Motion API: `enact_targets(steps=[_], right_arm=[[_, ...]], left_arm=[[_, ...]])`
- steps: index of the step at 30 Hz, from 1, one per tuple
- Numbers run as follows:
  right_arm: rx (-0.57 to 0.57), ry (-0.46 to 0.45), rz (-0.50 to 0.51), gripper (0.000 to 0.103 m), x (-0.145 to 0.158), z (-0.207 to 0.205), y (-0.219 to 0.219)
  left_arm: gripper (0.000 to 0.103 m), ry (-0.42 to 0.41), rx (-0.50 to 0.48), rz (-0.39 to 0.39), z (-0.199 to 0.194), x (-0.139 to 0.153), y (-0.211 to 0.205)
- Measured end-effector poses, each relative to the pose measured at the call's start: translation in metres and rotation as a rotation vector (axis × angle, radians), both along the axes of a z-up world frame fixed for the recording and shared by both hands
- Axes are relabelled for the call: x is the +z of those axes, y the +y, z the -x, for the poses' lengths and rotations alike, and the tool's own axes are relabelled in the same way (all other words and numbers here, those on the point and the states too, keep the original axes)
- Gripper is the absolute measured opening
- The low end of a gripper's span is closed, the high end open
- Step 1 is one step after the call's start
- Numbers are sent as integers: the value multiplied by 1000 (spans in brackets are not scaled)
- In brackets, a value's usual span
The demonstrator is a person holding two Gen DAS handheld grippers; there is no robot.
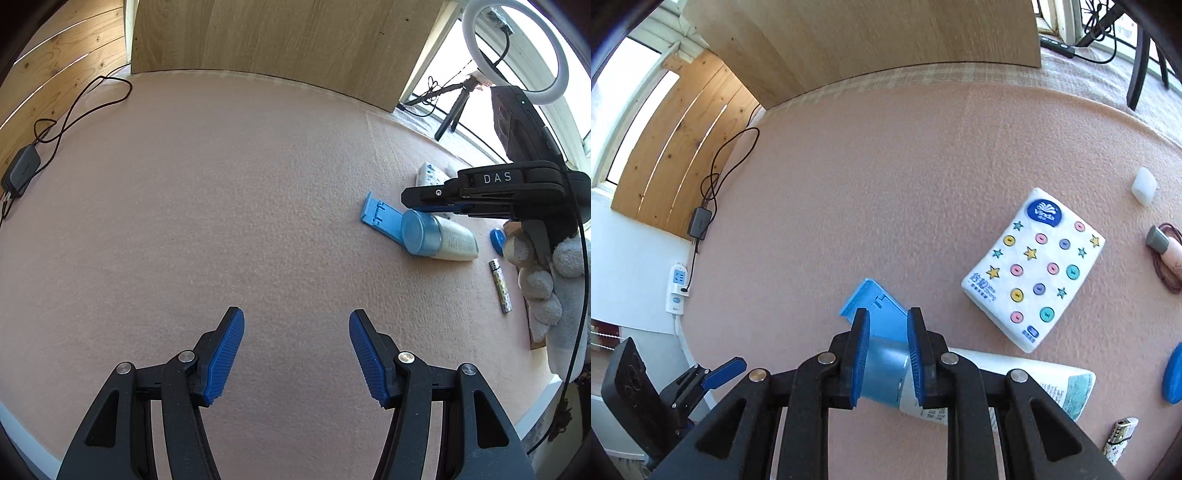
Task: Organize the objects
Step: 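Move the right tool to the white lotion bottle and grasp it, then lift the lotion bottle with the right tool and carry it toward the box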
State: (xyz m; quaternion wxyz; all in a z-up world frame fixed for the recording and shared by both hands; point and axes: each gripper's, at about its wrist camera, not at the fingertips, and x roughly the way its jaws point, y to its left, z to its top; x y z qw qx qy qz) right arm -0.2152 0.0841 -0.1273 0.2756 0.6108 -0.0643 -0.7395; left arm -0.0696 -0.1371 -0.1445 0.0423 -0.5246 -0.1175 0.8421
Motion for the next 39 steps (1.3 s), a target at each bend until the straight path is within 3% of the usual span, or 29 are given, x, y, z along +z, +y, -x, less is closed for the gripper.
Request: enact_targets(steps=[3,6,11,25,30,33,36,39], right_arm=[[-60,45,9,22,8,-4,27],[-79,34,0,25,3,-1,42],[-48,47,-65,33,-5,5,30],[-10,-101,137,34,-20,-85,51],[-27,-47,141,34,-8,-105,52],[-46,0,107,35,0,-110,55],[-67,12,90,44,3,-113,57],[-89,1,107,47,0,-112,58]], left_arm=[[63,5,-21,1,1,3,12],[63,7,-43,2,3,5,24],[63,9,-81,9,2,8,42],[63,13,-90,-31,0,10,57],[63,22,-122,-28,-4,10,62],[71,26,-149,-47,-5,9,71],[80,24,-195,-88,-4,8,83],[82,22,-241,-91,-3,6,98]])
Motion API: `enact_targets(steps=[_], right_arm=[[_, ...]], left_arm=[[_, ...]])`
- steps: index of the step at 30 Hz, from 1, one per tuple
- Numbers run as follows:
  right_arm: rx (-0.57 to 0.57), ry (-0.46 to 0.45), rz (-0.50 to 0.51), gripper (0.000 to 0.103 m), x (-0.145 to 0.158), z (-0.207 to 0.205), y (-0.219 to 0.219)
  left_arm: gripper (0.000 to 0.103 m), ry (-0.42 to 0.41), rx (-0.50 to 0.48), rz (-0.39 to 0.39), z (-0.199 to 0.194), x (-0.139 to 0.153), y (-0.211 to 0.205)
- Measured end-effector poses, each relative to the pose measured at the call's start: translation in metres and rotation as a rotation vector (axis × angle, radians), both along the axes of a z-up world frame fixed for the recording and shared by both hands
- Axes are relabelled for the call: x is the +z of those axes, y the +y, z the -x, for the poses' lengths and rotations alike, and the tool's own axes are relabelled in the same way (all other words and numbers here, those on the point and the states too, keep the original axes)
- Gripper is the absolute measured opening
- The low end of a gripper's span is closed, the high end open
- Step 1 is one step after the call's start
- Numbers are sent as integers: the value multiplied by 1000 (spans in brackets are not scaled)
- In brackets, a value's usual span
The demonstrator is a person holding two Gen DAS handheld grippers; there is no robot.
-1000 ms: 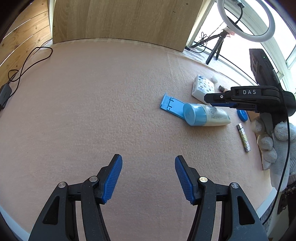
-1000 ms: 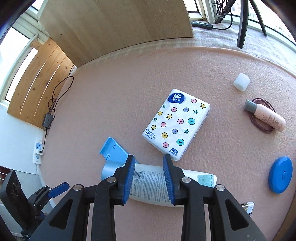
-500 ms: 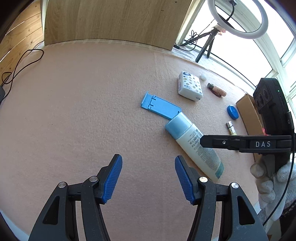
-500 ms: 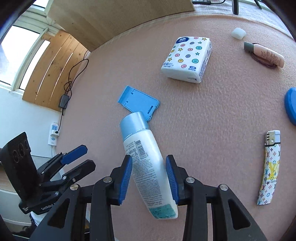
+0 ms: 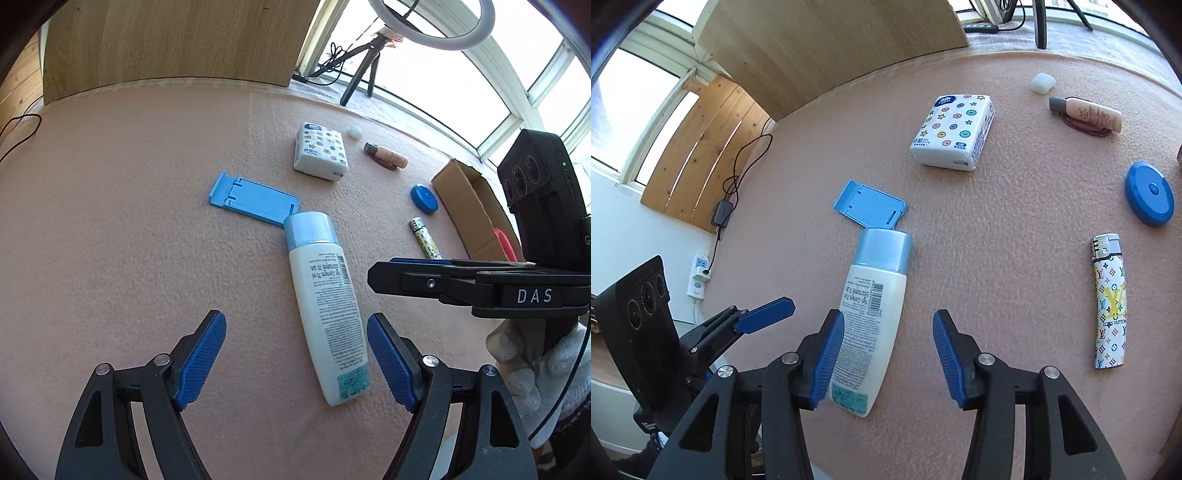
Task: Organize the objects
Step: 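Lift the lotion bottle with the right tool and carry it toward the box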
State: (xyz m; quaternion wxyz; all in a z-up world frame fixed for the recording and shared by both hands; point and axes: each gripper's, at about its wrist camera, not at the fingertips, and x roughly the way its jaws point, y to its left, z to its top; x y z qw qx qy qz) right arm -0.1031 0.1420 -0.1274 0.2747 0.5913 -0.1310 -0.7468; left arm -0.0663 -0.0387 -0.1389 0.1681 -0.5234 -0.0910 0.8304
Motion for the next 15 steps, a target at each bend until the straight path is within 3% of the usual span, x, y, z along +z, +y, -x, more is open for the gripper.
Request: enact_targets(steps=[15], right_arm=[[-30,-54,42,53,-16,-6,-7]], left_arm=[[79,-46,-103,-28,17,-17,36]])
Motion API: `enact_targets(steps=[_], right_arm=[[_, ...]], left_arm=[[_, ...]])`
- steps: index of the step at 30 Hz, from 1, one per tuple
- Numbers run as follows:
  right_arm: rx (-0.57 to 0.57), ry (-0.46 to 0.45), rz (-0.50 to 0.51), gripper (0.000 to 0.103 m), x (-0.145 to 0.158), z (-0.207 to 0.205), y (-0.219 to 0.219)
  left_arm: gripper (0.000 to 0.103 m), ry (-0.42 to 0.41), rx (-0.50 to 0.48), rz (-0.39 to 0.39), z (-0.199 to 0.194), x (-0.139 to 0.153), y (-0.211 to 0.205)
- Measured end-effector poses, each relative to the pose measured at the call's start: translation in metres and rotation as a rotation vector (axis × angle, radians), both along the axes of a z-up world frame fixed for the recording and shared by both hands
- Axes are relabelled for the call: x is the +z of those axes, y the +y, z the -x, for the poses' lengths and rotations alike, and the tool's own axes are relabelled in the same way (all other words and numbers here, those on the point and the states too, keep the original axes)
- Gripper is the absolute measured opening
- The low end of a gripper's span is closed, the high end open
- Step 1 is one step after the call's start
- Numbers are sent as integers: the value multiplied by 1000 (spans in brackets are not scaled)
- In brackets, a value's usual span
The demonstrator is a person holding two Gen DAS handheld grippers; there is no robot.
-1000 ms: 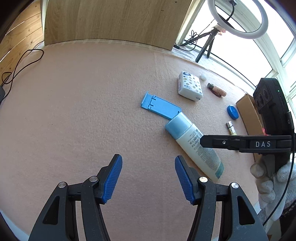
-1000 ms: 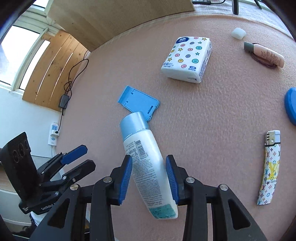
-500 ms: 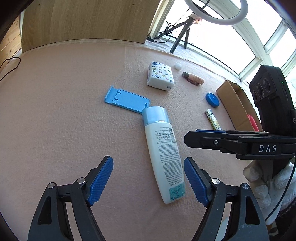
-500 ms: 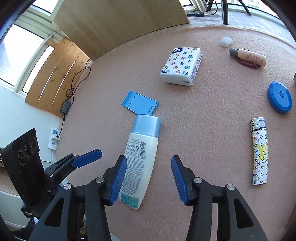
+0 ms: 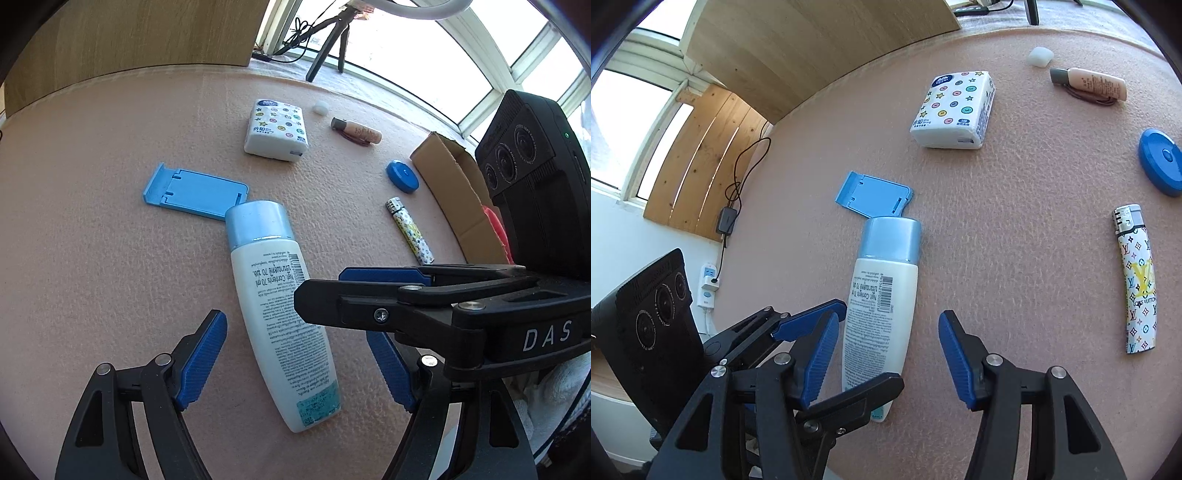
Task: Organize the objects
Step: 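Lift the lotion bottle with the right tool and carry it toward the box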
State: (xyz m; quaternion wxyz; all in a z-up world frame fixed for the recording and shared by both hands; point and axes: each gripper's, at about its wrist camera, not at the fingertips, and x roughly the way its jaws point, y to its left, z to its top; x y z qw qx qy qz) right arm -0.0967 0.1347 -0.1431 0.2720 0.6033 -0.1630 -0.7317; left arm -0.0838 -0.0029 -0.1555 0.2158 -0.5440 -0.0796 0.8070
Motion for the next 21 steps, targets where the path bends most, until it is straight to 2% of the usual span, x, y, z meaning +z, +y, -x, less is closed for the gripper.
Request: enact_targets(steps=[5,7,8,11,21], right_arm=[[12,-9,1,53,-3,-6,-1],[10,-8,0,52,-5,-9,1],[6,-6,-2,51,-6,-10,2],[-9,-12,1,44,-9,-13,10],[-48,31,-3,44,3,-27,37]], left_arm=[[63,-22,-25,-15,0,-7,8],[54,-32,-28,-28,-2,-9,11],[53,-33,-29,-31,-3,-10,13],[46,-28,-36,-40,-7,-12,20],[44,8,-56,-34,-17,-1,48]])
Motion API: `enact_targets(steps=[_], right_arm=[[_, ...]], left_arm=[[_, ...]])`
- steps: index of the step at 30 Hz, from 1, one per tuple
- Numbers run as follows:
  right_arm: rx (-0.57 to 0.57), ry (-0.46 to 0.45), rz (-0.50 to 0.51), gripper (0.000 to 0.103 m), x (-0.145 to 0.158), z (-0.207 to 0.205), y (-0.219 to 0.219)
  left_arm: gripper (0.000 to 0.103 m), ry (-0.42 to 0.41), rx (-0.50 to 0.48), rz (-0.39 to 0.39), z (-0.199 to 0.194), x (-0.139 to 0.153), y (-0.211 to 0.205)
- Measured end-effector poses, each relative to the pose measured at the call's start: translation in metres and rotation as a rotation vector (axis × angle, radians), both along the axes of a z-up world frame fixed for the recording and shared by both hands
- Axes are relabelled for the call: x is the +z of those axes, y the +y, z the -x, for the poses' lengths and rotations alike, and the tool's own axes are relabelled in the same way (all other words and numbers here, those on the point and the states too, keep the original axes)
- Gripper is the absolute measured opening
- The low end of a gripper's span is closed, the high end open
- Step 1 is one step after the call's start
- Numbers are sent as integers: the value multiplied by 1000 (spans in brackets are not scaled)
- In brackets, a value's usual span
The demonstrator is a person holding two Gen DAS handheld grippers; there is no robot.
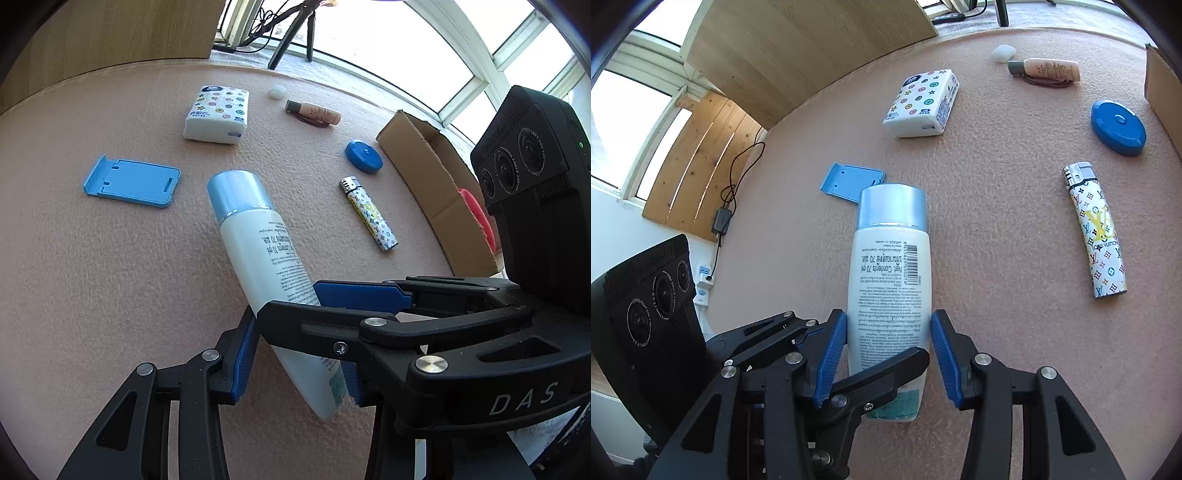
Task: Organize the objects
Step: 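Lift the lotion bottle with the right tool and carry it toward the box, then lower the white lotion bottle into the box and open the right tool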
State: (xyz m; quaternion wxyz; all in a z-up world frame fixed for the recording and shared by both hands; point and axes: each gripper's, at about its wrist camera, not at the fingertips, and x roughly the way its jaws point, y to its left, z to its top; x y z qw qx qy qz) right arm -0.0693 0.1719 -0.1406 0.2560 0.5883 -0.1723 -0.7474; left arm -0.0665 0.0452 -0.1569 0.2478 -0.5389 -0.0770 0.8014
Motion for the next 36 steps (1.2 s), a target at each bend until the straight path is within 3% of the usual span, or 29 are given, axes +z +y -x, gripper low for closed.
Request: enact_targets(steps=[17,28,36], right_arm=[[-200,107,1,44,56,-17,123],[-319,147,-45,44,74,-17,212],[-360,160,-60,44,77,-14,249]], left_arm=[[42,126,-152,-66,2,58,119],[42,171,-259,-97,17,72,226],[42,173,-295,-93,27,72,272]])
